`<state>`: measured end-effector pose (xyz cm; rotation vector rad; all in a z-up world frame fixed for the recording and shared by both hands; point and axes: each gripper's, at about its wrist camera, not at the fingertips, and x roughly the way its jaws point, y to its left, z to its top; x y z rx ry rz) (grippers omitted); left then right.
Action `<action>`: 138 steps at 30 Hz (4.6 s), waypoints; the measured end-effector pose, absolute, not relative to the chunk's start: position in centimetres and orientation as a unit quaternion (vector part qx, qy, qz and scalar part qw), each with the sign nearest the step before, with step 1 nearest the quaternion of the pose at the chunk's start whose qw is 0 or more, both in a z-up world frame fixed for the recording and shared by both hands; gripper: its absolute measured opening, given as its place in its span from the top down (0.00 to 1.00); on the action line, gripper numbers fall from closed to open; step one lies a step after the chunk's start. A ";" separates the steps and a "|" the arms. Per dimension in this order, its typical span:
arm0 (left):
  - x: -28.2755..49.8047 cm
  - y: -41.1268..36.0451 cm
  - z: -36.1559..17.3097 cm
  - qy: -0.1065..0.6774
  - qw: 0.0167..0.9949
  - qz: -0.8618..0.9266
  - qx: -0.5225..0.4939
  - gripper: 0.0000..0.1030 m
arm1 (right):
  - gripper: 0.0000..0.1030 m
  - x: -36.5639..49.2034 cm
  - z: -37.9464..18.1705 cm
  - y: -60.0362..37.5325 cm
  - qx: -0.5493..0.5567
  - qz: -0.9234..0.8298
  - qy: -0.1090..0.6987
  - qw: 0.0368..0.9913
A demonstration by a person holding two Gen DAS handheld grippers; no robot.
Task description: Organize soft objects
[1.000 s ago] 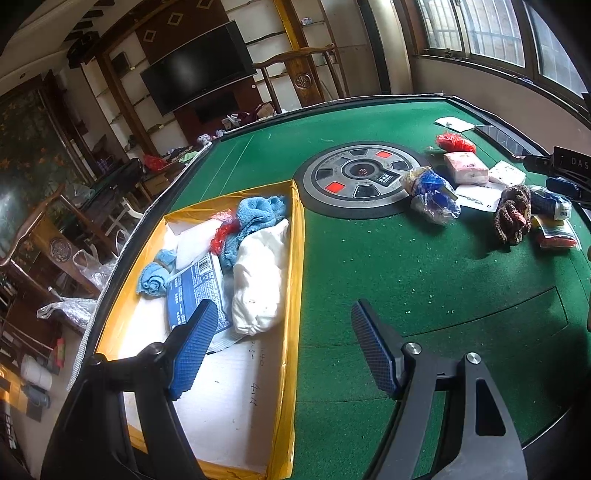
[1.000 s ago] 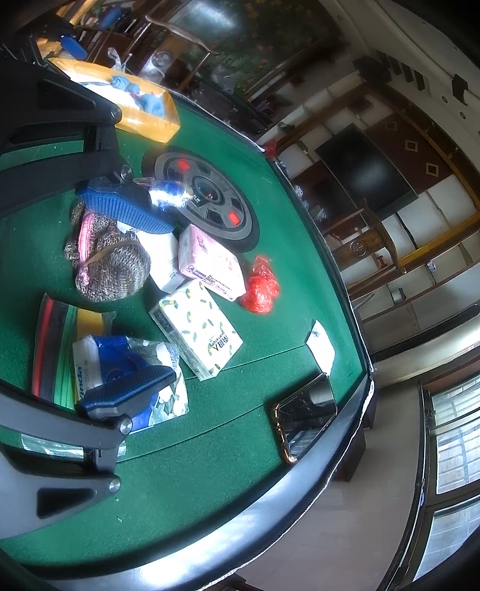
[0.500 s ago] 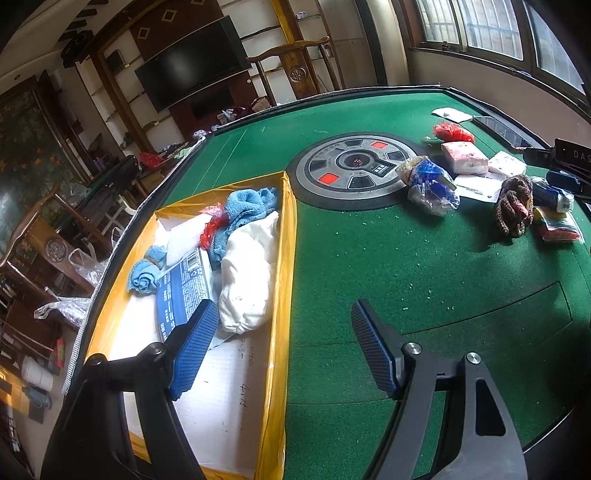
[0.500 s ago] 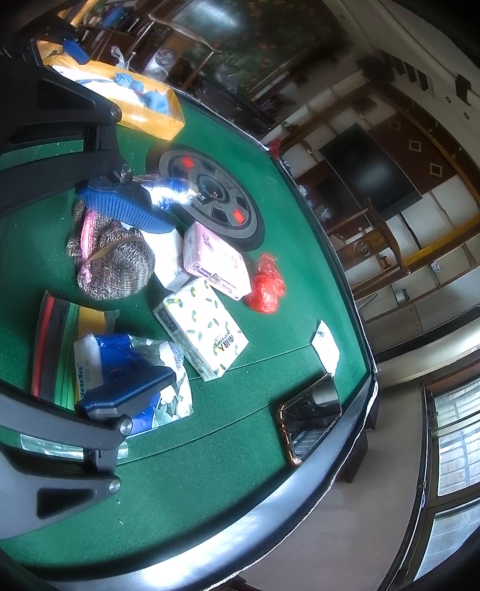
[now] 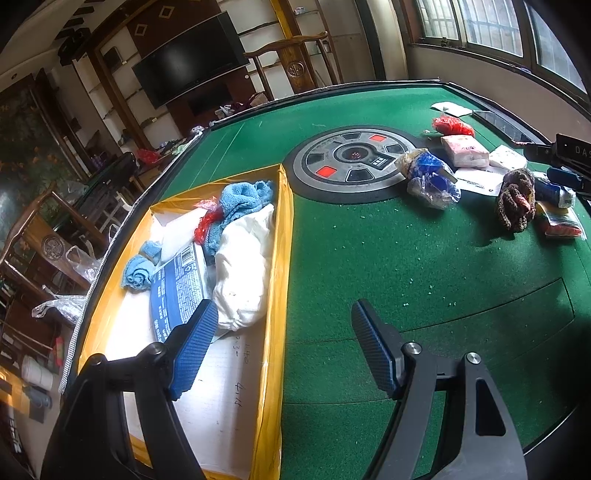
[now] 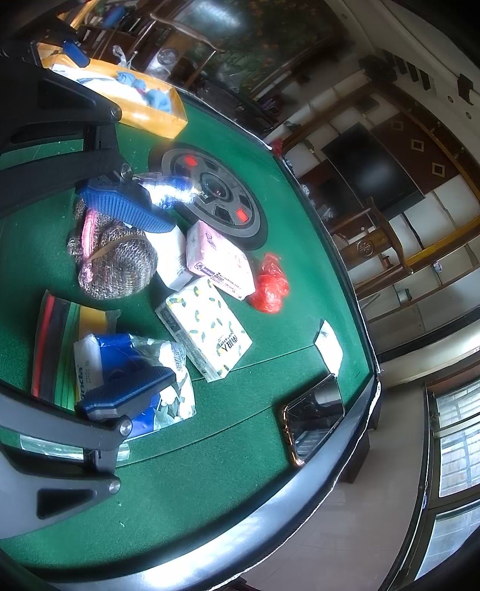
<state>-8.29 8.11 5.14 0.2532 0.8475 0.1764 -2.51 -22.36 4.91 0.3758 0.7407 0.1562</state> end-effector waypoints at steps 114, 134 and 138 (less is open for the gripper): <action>4.5 3.5 5.7 0.450 0.883 -0.120 -0.059 0.50 | 0.41 -3.3 1.8 -14.0 0.079 0.154 0.437 0.882; -9.1 26.6 7.5 0.413 0.904 0.051 -0.099 0.50 | 0.41 -4.9 2.5 -13.0 0.055 0.133 0.424 0.894; -8.8 29.4 5.3 0.431 0.893 0.090 -0.093 0.49 | 0.41 -6.3 4.3 -11.4 0.057 0.156 0.417 0.894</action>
